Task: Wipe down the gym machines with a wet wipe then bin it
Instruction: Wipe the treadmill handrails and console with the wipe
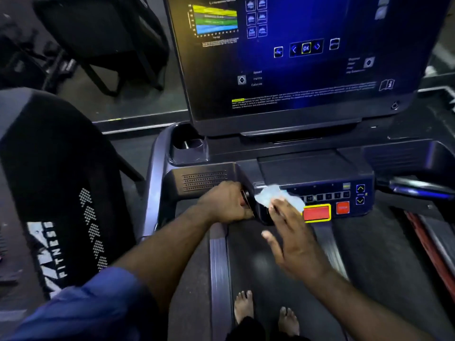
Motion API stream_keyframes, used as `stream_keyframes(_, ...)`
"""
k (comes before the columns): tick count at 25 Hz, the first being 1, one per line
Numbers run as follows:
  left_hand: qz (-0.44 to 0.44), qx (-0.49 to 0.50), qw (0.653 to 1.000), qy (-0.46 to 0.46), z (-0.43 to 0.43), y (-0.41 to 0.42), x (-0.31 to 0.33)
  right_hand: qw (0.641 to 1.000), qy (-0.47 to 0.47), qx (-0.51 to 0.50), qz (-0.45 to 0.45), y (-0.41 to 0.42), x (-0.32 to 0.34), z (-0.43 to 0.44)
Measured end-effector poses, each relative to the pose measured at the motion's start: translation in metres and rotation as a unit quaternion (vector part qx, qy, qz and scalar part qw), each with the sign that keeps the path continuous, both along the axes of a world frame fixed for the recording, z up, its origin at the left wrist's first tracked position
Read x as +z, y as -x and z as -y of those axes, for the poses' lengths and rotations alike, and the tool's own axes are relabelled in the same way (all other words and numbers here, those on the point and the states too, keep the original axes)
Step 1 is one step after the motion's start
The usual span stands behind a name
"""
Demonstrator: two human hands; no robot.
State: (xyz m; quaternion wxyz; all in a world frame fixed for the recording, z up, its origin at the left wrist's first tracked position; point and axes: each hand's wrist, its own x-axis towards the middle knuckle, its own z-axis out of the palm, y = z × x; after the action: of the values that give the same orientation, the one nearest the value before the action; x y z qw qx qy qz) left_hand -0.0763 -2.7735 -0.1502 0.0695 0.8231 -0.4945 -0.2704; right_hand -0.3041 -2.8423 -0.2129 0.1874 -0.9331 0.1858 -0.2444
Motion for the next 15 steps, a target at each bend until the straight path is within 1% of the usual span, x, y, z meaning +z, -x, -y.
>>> stream_keyframes(2,-0.004,-0.043,0.999,-0.031,0.005,-0.016,-0.007,0.997,0.017,0.011,-0.08,0.016,-0.004,-0.016)
stream_keyframes(3,-0.002,-0.045,0.999,-0.031,0.005,-0.018,-0.012,0.994,0.019,0.014,-0.106,0.015,-0.002,-0.019)
stream_keyframes(6,0.037,-0.032,0.999,0.022,0.002,-0.011,-0.022,0.99,0.035,-0.008,-0.135,-0.016,0.016,-0.009)
stream_keyframes(9,0.044,-0.029,0.996,0.077,-0.005,-0.009,-0.02,0.987,0.053,-0.042,-0.148,-0.038,0.023,-0.007)
stream_keyframes(11,0.053,-0.036,0.993,0.098,-0.007,-0.01,-0.018,0.982,0.056,-0.039,-0.177,-0.022,0.008,-0.019)
stream_keyframes(13,0.053,-0.044,0.991,0.113,-0.008,-0.008,-0.017,0.975,0.059,-0.009,-0.215,0.01,-0.011,-0.037)
stream_keyframes(15,0.052,-0.058,0.99,0.119,-0.011,-0.009,-0.017,0.973,0.059,-0.007,-0.222,0.024,-0.018,-0.044)
